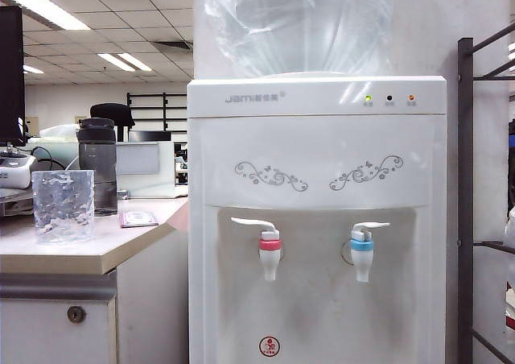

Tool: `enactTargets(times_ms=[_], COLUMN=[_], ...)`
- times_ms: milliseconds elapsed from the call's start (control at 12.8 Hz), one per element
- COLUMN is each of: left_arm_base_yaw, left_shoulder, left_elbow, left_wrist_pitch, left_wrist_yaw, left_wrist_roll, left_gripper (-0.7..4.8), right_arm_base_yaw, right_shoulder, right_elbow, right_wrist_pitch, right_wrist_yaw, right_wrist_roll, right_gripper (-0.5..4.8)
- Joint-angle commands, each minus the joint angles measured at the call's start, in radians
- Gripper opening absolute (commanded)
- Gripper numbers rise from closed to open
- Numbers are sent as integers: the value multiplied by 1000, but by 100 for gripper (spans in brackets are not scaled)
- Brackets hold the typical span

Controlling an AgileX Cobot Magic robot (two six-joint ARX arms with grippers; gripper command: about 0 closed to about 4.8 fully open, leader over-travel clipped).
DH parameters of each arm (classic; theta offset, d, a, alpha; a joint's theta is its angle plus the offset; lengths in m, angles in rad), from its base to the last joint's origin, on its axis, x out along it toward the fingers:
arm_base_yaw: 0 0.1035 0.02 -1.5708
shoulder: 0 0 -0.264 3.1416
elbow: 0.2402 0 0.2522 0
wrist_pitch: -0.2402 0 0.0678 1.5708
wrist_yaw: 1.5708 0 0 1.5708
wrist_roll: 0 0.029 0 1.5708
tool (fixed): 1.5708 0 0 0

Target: Pick up the plastic mug from the left desk, go to the cold water outlet of the water dispenser, press the vertical switch to get some water, then put the mug back on the desk.

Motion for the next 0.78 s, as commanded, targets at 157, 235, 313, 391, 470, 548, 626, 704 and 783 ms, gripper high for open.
enactTargets(times_ms=[157, 235, 313, 391, 470, 548, 626, 704, 783], left_arm_base_yaw=[0, 0, 0, 0, 0, 0, 0, 0, 0], left_shoulder=[-2, -2, -2, -2, -2, -2, -1, -1, 40], left_elbow=[0, 0, 0, 6, 21, 32, 104, 125, 223], left_wrist_pitch=[6, 6, 8, 22, 23, 22, 14, 6, -24], left_wrist_yaw=[7, 7, 7, -11, -27, -27, -27, -27, -34], left_wrist_roll=[30, 30, 25, 0, -1, -1, -19, -32, -41], left_gripper=[-7, -7, -7, -7, -7, -7, -7, -7, -7], right_arm_base_yaw=[1, 1, 1, 1, 1, 1, 1, 1, 1], right_shoulder=[-1, -1, -1, -1, -1, 0, 64, 92, 243], right_elbow=[-2, -2, 1, 34, 71, 108, 333, 378, 570], right_wrist_pitch=[43, 48, 50, 47, 38, 0, -202, -199, -207], right_wrist_yaw=[4, 3, 3, 5, 6, 21, 56, 53, -18], right_wrist_roll=[-34, -18, 15, 64, 64, 64, 63, 63, 61], right_gripper=[-6, -6, -6, -6, -6, -6, -6, -6, -6])
